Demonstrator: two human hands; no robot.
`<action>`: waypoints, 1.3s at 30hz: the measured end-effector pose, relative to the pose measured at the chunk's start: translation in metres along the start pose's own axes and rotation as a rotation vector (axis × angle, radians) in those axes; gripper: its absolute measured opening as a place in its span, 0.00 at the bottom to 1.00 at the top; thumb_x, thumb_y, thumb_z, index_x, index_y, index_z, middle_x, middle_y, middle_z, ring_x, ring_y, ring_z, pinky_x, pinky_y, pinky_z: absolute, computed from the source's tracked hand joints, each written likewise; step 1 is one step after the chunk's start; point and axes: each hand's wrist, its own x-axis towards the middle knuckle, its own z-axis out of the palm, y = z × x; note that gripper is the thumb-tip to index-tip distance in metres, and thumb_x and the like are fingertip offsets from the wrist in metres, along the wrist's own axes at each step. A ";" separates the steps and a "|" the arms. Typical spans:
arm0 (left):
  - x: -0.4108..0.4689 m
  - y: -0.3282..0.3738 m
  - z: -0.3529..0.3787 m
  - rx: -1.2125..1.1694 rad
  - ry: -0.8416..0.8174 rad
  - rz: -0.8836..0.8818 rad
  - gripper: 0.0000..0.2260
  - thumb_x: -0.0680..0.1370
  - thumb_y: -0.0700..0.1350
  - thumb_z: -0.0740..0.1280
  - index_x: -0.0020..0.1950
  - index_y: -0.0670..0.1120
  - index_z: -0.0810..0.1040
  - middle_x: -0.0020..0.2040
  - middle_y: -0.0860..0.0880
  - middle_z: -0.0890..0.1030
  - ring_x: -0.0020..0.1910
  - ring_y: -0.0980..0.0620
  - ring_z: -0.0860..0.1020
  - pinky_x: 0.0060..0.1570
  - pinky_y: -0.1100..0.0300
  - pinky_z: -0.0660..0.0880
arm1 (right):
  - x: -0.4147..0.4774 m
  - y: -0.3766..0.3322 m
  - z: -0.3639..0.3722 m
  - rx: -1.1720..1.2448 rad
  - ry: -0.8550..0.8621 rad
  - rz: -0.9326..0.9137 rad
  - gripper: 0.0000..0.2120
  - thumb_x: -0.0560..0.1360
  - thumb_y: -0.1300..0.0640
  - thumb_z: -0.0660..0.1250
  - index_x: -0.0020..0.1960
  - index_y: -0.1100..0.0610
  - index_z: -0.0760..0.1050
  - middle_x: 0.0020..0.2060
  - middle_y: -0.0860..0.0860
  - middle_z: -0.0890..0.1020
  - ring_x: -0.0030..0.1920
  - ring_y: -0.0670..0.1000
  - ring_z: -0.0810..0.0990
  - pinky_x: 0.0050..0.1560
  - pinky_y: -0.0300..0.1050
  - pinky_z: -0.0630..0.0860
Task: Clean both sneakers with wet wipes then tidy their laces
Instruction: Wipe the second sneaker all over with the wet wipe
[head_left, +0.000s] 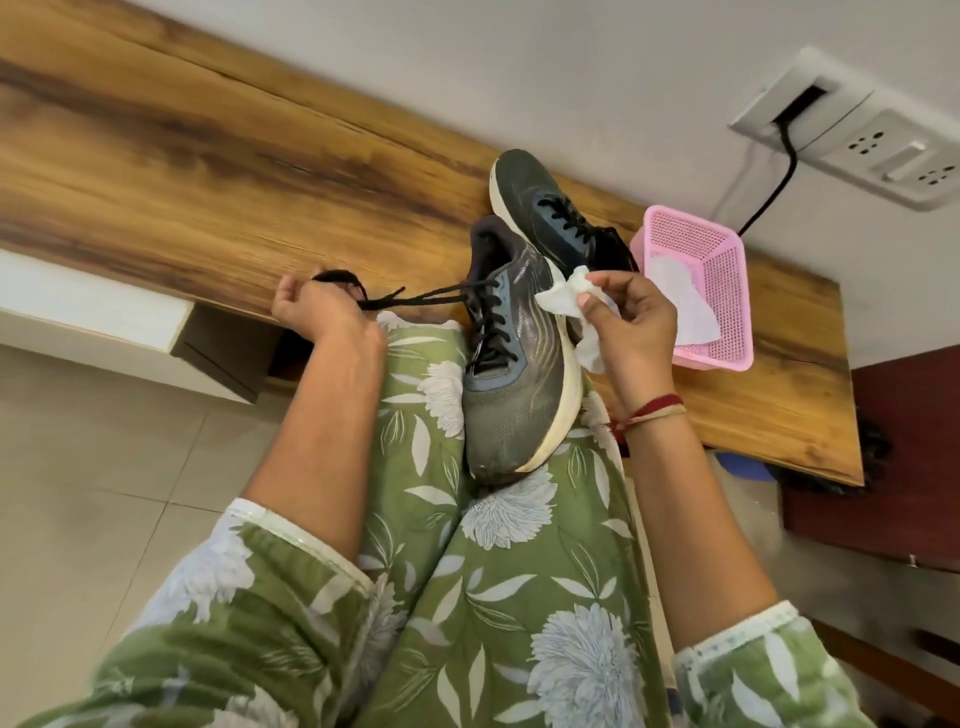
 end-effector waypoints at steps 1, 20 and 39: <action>-0.003 0.000 0.000 0.151 -0.019 0.025 0.17 0.78 0.33 0.49 0.62 0.47 0.66 0.59 0.42 0.74 0.43 0.50 0.74 0.38 0.61 0.71 | 0.000 -0.001 -0.002 0.012 0.002 0.008 0.09 0.72 0.68 0.69 0.47 0.56 0.77 0.46 0.52 0.81 0.47 0.45 0.79 0.53 0.40 0.76; -0.045 -0.052 0.004 1.527 -0.806 0.721 0.19 0.76 0.58 0.65 0.40 0.42 0.81 0.36 0.44 0.80 0.42 0.44 0.78 0.36 0.55 0.69 | -0.004 -0.025 0.031 -0.891 -0.376 -0.398 0.09 0.75 0.57 0.64 0.50 0.56 0.81 0.44 0.55 0.83 0.48 0.58 0.78 0.50 0.52 0.75; -0.045 -0.051 0.004 1.537 -0.844 0.708 0.21 0.79 0.54 0.62 0.27 0.47 0.69 0.26 0.51 0.69 0.29 0.49 0.69 0.32 0.57 0.59 | -0.014 -0.029 0.037 -1.265 -0.294 -0.496 0.13 0.78 0.57 0.58 0.48 0.55 0.81 0.41 0.55 0.77 0.46 0.59 0.76 0.42 0.50 0.67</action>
